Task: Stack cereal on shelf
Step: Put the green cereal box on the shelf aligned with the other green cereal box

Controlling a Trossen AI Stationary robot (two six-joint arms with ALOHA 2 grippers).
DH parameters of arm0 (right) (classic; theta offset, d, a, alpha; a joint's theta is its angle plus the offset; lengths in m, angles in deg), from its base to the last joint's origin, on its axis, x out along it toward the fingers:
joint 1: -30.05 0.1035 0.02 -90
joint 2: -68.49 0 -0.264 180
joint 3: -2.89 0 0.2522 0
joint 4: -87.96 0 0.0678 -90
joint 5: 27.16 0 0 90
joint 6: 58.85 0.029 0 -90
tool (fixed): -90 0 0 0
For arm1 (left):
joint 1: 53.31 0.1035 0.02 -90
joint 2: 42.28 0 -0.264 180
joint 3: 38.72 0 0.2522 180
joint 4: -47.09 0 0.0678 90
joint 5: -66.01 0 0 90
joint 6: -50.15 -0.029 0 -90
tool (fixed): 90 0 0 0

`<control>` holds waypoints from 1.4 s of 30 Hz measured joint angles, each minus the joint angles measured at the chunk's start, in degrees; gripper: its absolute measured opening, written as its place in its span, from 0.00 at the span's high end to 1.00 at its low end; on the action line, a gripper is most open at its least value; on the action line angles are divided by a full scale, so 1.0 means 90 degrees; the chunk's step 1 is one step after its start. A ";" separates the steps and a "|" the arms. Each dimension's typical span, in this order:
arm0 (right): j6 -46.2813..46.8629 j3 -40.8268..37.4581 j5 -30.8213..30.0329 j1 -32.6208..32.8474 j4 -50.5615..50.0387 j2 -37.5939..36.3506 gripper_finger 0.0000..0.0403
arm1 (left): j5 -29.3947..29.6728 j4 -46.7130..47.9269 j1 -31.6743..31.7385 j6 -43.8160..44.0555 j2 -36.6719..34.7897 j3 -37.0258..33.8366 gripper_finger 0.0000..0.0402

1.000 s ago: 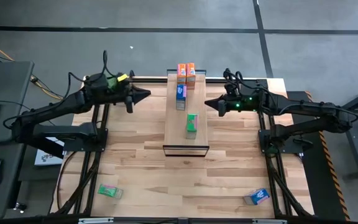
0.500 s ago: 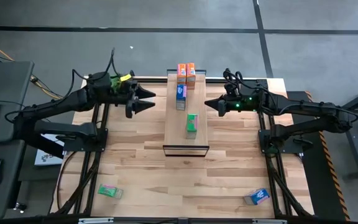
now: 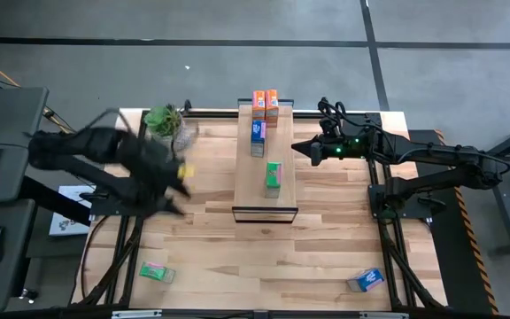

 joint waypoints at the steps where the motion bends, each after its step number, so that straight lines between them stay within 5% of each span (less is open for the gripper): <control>1: 0.0000 0.0000 0.0000 0.0000 0.0000 0.0000 1.00 | 0.0237 0.0241 -0.0481 0.0338 0.0028 -0.0002 0.21; 6: -0.0048 0.0000 0.0003 0.0000 -0.0006 0.0000 1.00 | 0.1720 0.1211 -0.3046 0.1543 0.0428 -0.0007 0.22; 11: -0.0053 0.0000 0.0009 0.0000 -0.0196 0.0001 1.00 | 0.3097 0.1558 -0.4775 0.2161 0.1108 -0.0009 0.22; 17: -0.0056 0.0000 0.0015 0.0000 -0.0537 0.0002 1.00 | 0.3140 0.1433 -0.5951 0.2798 0.2114 -0.0009 0.22; 24: -0.0056 0.0000 -0.0066 0.0000 -0.0790 0.0002 1.00 | 0.3243 0.1155 -0.6372 0.2788 0.2870 -0.0024 0.22; 34: -0.0033 0.0000 -0.0201 0.0000 -0.0780 0.0002 1.00 | 0.3079 0.0541 -0.6368 0.3393 0.2874 -0.1067 0.22; 42: 0.0002 0.0000 -0.0204 0.0000 -0.0777 0.0002 1.00 | 0.2548 -0.1008 -0.6335 0.3211 0.2872 -0.1927 0.22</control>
